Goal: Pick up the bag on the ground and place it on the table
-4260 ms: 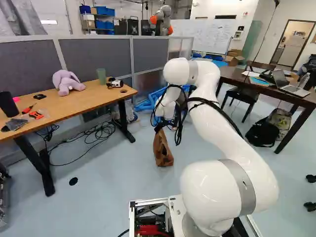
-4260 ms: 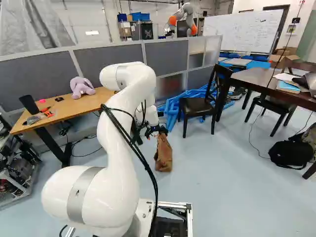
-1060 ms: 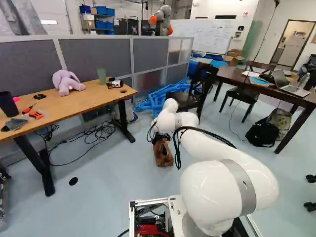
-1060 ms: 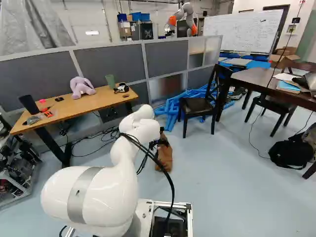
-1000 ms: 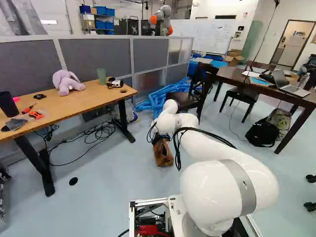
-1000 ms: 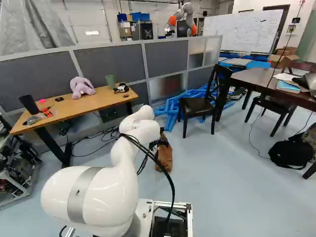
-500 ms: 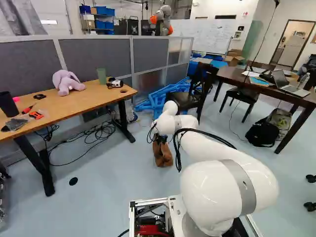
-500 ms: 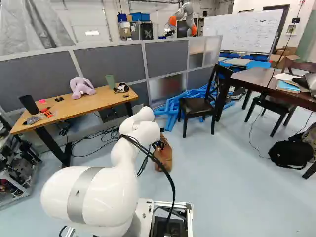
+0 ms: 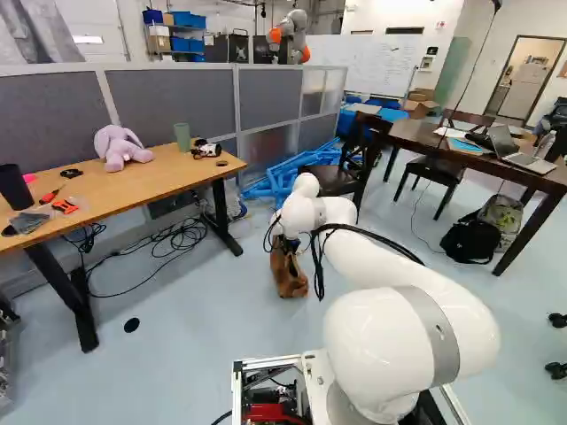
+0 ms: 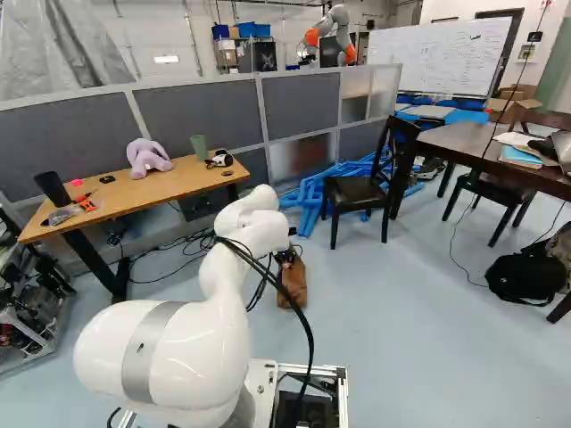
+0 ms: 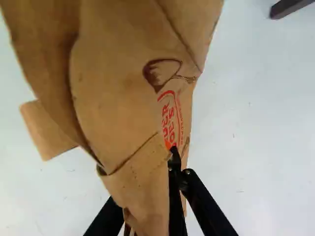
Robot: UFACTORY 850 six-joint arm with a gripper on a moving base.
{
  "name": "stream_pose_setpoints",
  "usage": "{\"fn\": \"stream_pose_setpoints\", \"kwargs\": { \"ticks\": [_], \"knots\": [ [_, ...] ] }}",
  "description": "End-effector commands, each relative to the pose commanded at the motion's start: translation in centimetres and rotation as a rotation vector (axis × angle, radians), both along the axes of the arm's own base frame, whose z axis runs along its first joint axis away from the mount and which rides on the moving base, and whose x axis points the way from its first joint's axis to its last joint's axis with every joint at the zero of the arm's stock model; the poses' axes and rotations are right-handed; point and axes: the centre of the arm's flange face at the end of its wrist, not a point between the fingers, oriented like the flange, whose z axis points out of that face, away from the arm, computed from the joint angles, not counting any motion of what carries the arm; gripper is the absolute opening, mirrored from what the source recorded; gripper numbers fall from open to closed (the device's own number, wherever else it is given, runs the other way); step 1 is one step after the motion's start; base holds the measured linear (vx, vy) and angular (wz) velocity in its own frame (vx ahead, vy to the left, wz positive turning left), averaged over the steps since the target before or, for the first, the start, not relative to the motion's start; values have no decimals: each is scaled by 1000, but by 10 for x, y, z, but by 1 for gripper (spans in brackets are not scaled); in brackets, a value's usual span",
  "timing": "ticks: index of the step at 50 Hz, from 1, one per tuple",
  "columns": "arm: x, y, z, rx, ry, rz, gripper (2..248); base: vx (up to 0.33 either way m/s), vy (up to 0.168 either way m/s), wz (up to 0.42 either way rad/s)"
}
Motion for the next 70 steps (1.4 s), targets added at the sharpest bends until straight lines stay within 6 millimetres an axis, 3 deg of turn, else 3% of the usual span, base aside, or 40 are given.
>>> {"fn": "stream_pose_setpoints", "kwargs": {
  "ticks": [70],
  "knots": [
    [6,0,106,0,5,0,21,0,0,0]
  ]
}}
